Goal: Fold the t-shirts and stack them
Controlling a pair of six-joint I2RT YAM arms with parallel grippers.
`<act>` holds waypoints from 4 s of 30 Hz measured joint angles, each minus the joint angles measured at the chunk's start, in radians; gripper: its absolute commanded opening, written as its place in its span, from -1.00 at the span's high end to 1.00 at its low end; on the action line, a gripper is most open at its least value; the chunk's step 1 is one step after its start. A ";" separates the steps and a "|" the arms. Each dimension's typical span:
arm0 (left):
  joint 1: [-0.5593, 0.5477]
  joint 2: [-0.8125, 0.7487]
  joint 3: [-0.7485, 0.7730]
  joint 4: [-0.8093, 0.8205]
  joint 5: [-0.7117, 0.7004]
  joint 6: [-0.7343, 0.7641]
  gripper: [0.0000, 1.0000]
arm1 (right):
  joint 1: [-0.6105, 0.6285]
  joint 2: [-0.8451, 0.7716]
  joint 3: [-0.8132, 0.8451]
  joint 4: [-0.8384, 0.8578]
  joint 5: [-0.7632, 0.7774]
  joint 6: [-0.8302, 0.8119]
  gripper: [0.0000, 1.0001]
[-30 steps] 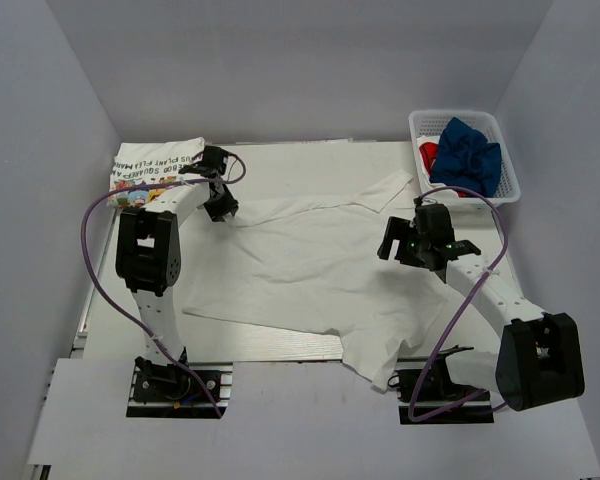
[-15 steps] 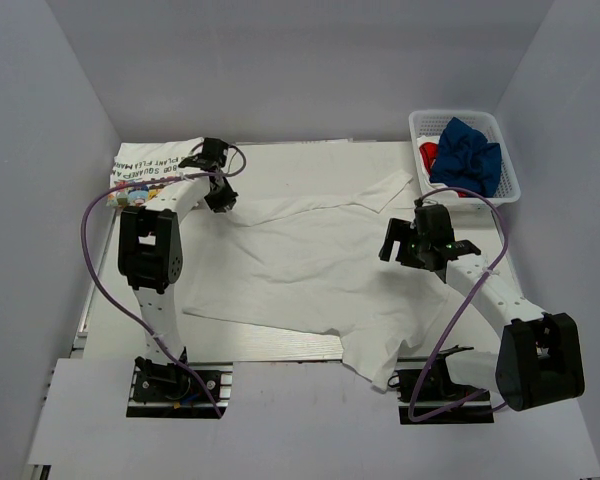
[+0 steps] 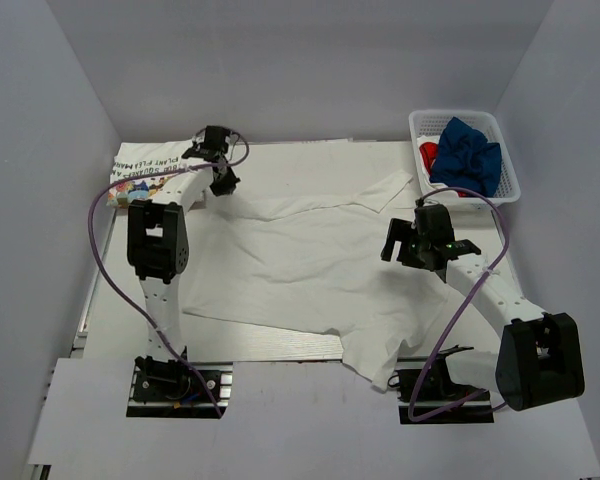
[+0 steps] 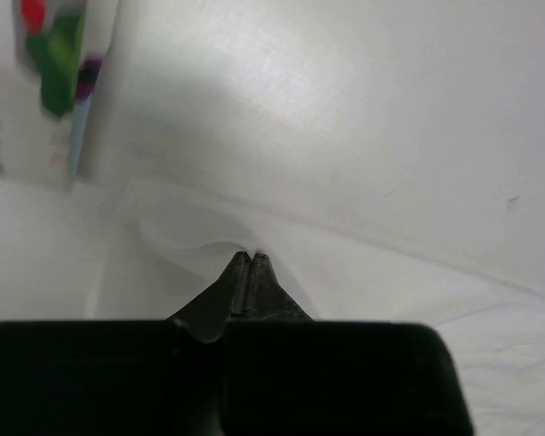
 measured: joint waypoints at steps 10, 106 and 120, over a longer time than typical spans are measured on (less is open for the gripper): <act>0.003 0.396 0.640 0.150 -0.078 -0.050 -0.59 | 0.000 0.073 0.062 0.006 0.034 -0.013 -0.81; -0.413 -0.304 -0.589 0.023 -0.067 -0.023 -1.00 | 0.035 1.056 1.137 0.148 -0.087 0.056 -0.81; -0.413 -0.306 -0.597 0.034 -0.060 -0.019 -1.00 | 0.073 1.240 1.297 0.107 -0.097 0.022 -0.15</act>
